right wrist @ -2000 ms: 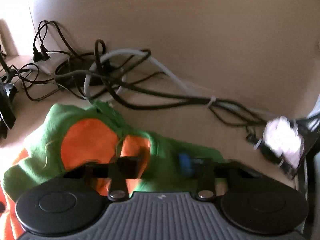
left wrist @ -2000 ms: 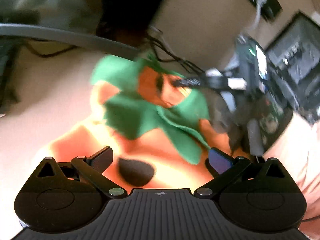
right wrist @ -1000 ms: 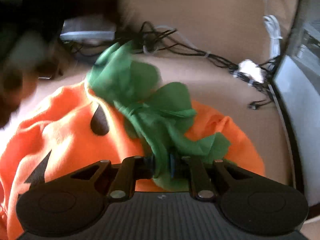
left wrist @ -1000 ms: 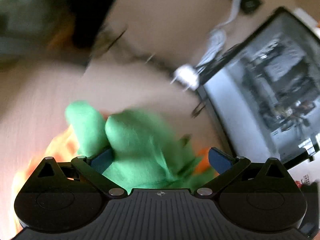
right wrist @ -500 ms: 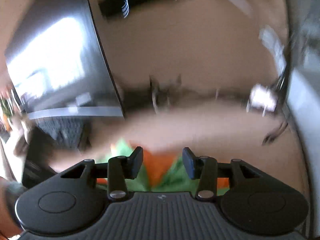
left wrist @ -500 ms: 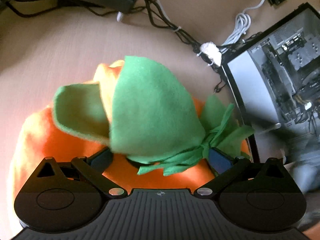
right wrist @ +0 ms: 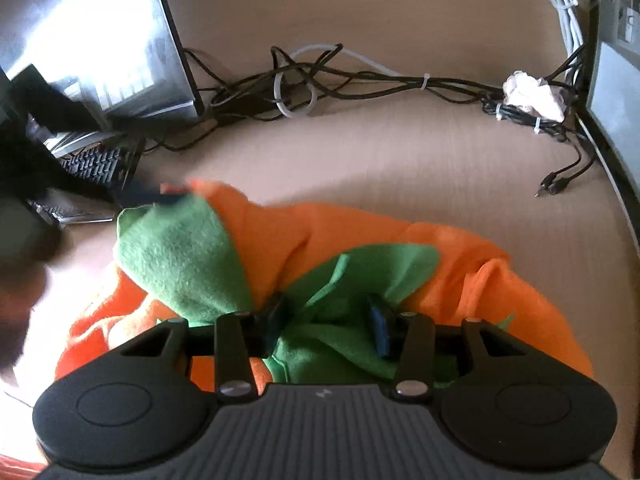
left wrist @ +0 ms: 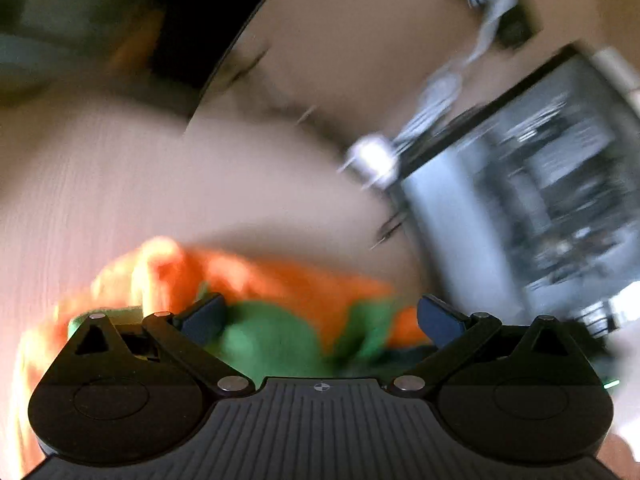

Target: Fold clothes

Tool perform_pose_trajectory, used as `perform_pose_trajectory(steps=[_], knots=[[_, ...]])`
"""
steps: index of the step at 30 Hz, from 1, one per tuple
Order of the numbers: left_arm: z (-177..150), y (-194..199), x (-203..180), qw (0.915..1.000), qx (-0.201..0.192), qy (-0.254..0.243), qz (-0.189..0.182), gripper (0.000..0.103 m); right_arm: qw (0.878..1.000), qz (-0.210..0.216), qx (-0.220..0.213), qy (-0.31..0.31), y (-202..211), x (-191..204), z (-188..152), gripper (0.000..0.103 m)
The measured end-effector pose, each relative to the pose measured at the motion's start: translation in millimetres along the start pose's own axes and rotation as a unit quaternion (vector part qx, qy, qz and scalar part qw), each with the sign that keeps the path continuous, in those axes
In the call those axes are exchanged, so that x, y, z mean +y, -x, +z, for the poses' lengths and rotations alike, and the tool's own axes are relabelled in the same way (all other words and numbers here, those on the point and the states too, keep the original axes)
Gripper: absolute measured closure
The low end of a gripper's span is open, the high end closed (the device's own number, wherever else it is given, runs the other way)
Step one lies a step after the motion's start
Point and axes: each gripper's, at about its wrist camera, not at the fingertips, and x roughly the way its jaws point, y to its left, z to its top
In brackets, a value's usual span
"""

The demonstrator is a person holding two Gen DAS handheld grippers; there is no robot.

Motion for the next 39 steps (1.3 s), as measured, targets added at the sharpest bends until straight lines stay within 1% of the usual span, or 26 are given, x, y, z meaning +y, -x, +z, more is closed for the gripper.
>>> perform_pose_trajectory(steps=[1, 2, 4, 6, 7, 9, 11, 13, 15, 21, 23, 24, 26, 28, 30, 33, 36, 39], knots=[[-3.0, -7.1, 4.2, 0.9998, 0.011, 0.005, 0.015, 0.0, 1.0, 0.001, -0.002, -0.003, 4.8, -2.1, 3.2, 0.059], [-4.5, -9.0, 5.3, 0.9997, 0.013, 0.003, 0.023, 0.0, 1.0, 0.001, -0.011, -0.008, 14.5, -4.9, 8.0, 0.059], [-5.8, -9.8, 0.9, 0.9993, 0.011, -0.012, 0.033, 0.0, 0.999, -0.003, -0.038, -0.015, 31.1, -10.7, 18.1, 0.059], [-8.0, -14.0, -8.0, 0.9977, 0.012, -0.037, 0.055, 0.0, 0.998, -0.01, -0.047, -0.027, 34.4, -18.0, 26.1, 0.055], [-9.7, -16.1, -12.5, 0.9964, 0.012, -0.051, 0.066, 0.0, 0.999, -0.016, -0.04, -0.032, 29.2, -21.5, 27.3, 0.055], [-15.9, -19.3, -20.7, 0.9927, 0.009, -0.086, 0.084, 0.0, 0.999, -0.034, -0.007, -0.04, 12.1, -25.9, 24.1, 0.055], [-24.7, -19.9, -25.1, 0.988, 0.011, -0.12, 0.096, 0.0, 0.998, -0.045, 0.024, -0.044, -5.7, -28.8, 13.0, 0.055], [-29.3, -21.9, -29.7, 0.9832, 0.015, -0.147, 0.107, 0.0, 0.998, -0.045, 0.015, -0.05, -8.4, -30.6, 4.2, 0.054], [-30.4, -23.2, -31.6, 0.9815, 0.016, -0.154, 0.113, 0.0, 0.998, -0.045, 0.013, -0.052, -7.0, -30.0, 3.8, 0.054], [-30.6, -18.8, -30.0, 0.9812, 0.021, -0.154, 0.114, 0.0, 0.998, -0.043, 0.011, -0.042, -9.0, -29.6, 1.2, 0.053], [-27.5, -15.1, -30.9, 0.9831, 0.016, -0.144, 0.112, 0.0, 0.998, -0.042, 0.007, -0.04, -8.7, -30.2, -1.3, 0.053], [-24.6, -9.0, -29.7, 0.9856, 0.01, -0.132, 0.105, 0.0, 0.998, -0.041, 0.006, -0.04, -9.0, -30.2, -2.0, 0.053], [-16.8, 10.2, -22.3, 0.9919, -0.011, -0.102, 0.075, 0.0, 0.998, -0.041, 0.005, -0.038, -8.8, -30.2, -2.3, 0.053], [-8.7, 28.7, -7.8, 0.9957, -0.03, -0.075, 0.045, 0.0, 0.999, -0.039, 0.003, -0.037, -8.6, -31.3, -2.7, 0.053], [0.0, 39.0, 12.2, 0.9982, -0.037, -0.033, 0.034, 0.0, 0.999, -0.038, 0.0, -0.035, -8.0, -31.4, -4.1, 0.053], [10.2, 41.5, 41.3, 0.9973, -0.038, 0.044, 0.044, 0.0, 0.999, -0.038, -0.003, -0.034, -7.6, -30.8, -5.4, 0.053], [15.4, 37.6, 55.8, 0.9944, -0.039, 0.092, 0.034, 0.002, 0.999, -0.039, -0.002, -0.032, -7.5, -30.0, -5.4, 0.053], [15.7, 24.1, 59.6, 0.9927, -0.025, 0.117, 0.014, 0.003, 0.999, -0.037, -0.002, -0.031, -7.4, -30.7, -5.3, 0.053]])
